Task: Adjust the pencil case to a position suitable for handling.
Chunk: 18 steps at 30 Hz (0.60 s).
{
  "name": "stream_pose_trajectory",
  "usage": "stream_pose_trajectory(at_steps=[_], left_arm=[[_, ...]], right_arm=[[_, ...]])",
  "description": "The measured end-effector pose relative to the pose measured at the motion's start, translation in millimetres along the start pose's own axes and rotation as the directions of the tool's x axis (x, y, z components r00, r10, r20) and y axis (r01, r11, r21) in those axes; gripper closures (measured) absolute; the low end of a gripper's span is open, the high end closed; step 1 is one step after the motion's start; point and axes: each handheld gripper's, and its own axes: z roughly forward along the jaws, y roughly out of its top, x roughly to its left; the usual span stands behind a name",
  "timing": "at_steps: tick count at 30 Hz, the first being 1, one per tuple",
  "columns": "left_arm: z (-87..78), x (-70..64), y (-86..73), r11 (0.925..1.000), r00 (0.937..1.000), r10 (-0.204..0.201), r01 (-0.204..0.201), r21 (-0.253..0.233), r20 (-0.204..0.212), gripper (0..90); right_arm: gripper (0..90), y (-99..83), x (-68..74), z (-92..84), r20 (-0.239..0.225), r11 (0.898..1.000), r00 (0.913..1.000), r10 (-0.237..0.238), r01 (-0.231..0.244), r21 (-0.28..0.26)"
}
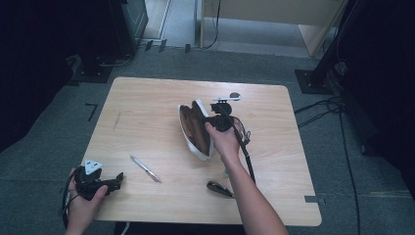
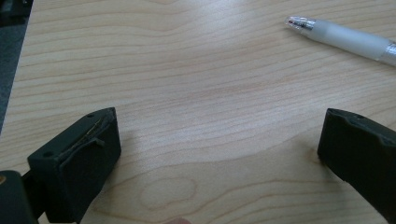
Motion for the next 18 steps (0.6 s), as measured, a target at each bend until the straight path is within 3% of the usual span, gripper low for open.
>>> stream_pose_trajectory(at_steps=[6,7,12,18], left_arm=[[0.0,0.0,0.0,1.0,1.0,0.0,0.0,0.0,0.0,0.0],[0.0,0.0,0.0,1.0,1.0,0.0,0.0,0.0,0.0,0.0],[0.0,0.0,0.0,1.0,1.0,0.0,0.0,-0.001,-0.001,0.0],[0.0,0.0,0.0,1.0,1.0,0.0,0.0,0.0,0.0,0.0]], right_arm=[[68.7,-5.0,12.4,2.5,-0.031,0.999,0.999,-0.031,0.032,0.021],[68.4,-6.9,18.3,3.4,-0.041,0.998,0.9977,-0.053,0.055,0.031],[66.6,-8.4,23.9,4.7,-0.039,0.997,0.9971,-0.066,0.067,0.036],[53.9,-12.1,21.7,7.6,-0.055,0.996,0.9955,-0.077,0.08,0.049]])
